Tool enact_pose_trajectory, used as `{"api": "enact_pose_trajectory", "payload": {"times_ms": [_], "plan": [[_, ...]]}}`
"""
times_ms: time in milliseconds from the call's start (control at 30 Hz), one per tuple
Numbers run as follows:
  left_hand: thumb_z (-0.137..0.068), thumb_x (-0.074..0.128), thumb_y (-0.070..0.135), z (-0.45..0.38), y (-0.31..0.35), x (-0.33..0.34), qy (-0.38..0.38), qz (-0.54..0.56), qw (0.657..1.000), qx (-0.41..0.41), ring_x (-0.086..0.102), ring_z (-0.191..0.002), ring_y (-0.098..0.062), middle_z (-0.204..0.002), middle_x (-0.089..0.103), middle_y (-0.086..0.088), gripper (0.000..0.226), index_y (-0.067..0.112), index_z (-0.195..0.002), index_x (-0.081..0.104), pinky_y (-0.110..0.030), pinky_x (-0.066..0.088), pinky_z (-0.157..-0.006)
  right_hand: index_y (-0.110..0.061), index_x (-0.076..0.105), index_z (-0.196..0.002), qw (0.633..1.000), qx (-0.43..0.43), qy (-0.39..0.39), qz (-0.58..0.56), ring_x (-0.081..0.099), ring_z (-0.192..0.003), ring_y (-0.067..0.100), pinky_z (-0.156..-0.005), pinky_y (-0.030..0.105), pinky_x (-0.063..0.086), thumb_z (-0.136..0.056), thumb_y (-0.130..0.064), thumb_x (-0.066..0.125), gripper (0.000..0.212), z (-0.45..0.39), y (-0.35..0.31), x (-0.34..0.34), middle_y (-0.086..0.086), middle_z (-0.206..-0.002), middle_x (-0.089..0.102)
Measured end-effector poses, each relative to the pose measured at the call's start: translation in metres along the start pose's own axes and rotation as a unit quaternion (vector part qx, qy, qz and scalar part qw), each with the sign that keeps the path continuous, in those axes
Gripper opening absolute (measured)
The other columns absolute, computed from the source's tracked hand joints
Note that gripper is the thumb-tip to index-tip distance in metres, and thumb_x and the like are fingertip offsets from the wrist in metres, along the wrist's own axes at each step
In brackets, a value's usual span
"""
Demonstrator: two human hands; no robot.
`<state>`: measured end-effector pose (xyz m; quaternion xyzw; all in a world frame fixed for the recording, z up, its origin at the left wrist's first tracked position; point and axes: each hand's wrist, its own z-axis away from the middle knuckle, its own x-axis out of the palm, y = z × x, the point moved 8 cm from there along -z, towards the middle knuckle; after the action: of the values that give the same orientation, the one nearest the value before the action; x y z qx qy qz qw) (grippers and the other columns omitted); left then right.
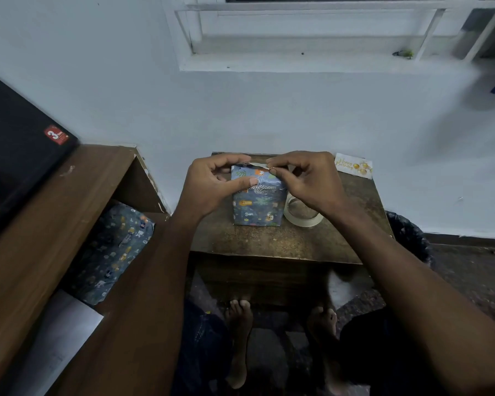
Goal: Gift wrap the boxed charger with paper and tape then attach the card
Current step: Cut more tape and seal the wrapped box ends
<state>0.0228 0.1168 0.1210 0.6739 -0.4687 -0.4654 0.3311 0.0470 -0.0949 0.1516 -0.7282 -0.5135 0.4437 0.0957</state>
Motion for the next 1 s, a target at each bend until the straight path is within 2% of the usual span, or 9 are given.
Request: {"api": "enact_pose_trajectory", "payload": {"times_ms": [200, 333, 400, 467, 633, 733, 800, 867, 1000], "plan": [[-0.083, 0.089, 0.003, 0.0, 0.004, 0.0, -0.017, 0.028, 0.999, 0.006, 0.061, -0.061, 0.009, -0.09, 0.077, 0.001, 0.029, -0.004, -0.11, 0.079, -0.004, 0.045, -0.062, -0.015, 0.084, -0.102, 1.0, -0.017, -0.025, -0.004, 0.074, -0.101, 0.005, -0.072, 0.033, 0.06, -0.086, -0.029, 0.085, 0.021, 0.007, -0.004, 0.009, -0.003, -0.108, 0.08], [-0.082, 0.089, 0.001, 0.001, 0.005, 0.001, -0.014, 0.038, 0.999, 0.007, 0.063, -0.065, 0.007, -0.11, 0.078, -0.017, 0.025, -0.007, -0.104, 0.079, -0.005, 0.045, -0.064, -0.016, 0.077, -0.119, 0.997, 0.034, -0.06, -0.036, 0.068, -0.103, 0.005, -0.079, 0.018, 0.051, -0.08, -0.028, 0.091, 0.043, 0.006, 0.006, 0.013, -0.006, -0.112, 0.075], [-0.083, 0.087, 0.0, 0.001, 0.004, 0.002, -0.02, 0.038, 0.999, 0.006, 0.062, -0.064, 0.008, -0.105, 0.079, -0.009, 0.025, -0.008, -0.104, 0.077, -0.004, 0.044, -0.062, -0.017, 0.072, -0.13, 0.992, 0.049, -0.098, -0.061, 0.063, -0.107, 0.005, -0.083, 0.014, 0.046, -0.083, -0.029, 0.088, 0.051, 0.005, 0.01, 0.02, -0.004, -0.115, 0.067], [-0.086, 0.085, -0.001, 0.001, 0.004, 0.006, -0.034, 0.034, 0.999, 0.008, 0.065, -0.068, 0.006, -0.098, 0.077, 0.006, 0.028, -0.009, -0.11, 0.075, -0.006, 0.047, -0.063, -0.021, 0.069, -0.137, 0.988, 0.043, -0.135, -0.06, 0.058, -0.109, 0.007, -0.09, 0.017, 0.047, -0.086, -0.032, 0.083, 0.054, 0.006, 0.01, 0.03, -0.001, -0.116, 0.058], [-0.091, 0.081, 0.004, -0.001, 0.003, 0.01, -0.055, 0.032, 0.998, 0.022, 0.076, -0.103, -0.013, -0.126, 0.074, -0.008, 0.033, 0.001, -0.124, 0.074, -0.024, 0.059, -0.082, -0.016, 0.074, -0.131, 0.992, 0.007, -0.108, -0.06, 0.061, -0.119, 0.011, -0.101, 0.032, 0.052, -0.088, -0.021, 0.082, 0.044, 0.007, 0.003, 0.032, 0.0, -0.126, 0.065], [-0.089, 0.086, 0.013, -0.002, 0.0, 0.008, -0.041, 0.012, 0.999, 0.029, 0.063, -0.068, -0.008, -0.117, 0.076, -0.009, 0.023, 0.007, -0.111, 0.081, -0.018, 0.048, -0.066, -0.014, 0.078, -0.122, 0.992, 0.022, -0.086, -0.09, 0.065, -0.124, 0.01, -0.104, 0.041, 0.054, -0.086, -0.017, 0.084, 0.037, 0.009, 0.005, 0.031, -0.001, -0.132, 0.071], [-0.087, 0.089, 0.025, -0.003, -0.005, 0.004, -0.021, -0.009, 0.999, 0.03, 0.049, -0.058, -0.027, -0.112, 0.078, -0.002, 0.018, 0.015, -0.101, 0.084, -0.026, 0.039, -0.058, -0.015, 0.081, -0.115, 0.991, 0.031, -0.067, -0.11, 0.066, -0.123, 0.01, -0.104, 0.041, 0.055, -0.084, -0.015, 0.086, 0.031, 0.01, 0.008, 0.029, 0.0, -0.13, 0.073], [-0.084, 0.09, 0.031, -0.004, -0.008, 0.001, -0.006, -0.01, 1.0, 0.021, 0.063, -0.075, -0.038, -0.111, 0.079, 0.0, 0.018, 0.019, -0.097, 0.086, -0.041, 0.045, -0.061, -0.013, 0.083, -0.109, 0.992, 0.025, -0.045, -0.113, 0.067, -0.121, 0.01, -0.103, 0.04, 0.055, -0.082, -0.013, 0.087, 0.027, 0.011, 0.008, 0.027, 0.003, -0.128, 0.074], [-0.084, 0.091, 0.022, -0.003, -0.007, -0.001, -0.002, -0.007, 1.0, 0.008, 0.073, -0.109, -0.021, -0.111, 0.079, -0.002, 0.015, 0.015, -0.095, 0.086, -0.052, 0.056, -0.085, -0.009, 0.083, -0.103, 0.996, 0.004, 0.006, -0.088, 0.069, -0.119, 0.013, -0.101, 0.039, 0.057, -0.08, -0.013, 0.089, 0.025, 0.015, 0.004, 0.024, 0.006, -0.124, 0.075]]}}
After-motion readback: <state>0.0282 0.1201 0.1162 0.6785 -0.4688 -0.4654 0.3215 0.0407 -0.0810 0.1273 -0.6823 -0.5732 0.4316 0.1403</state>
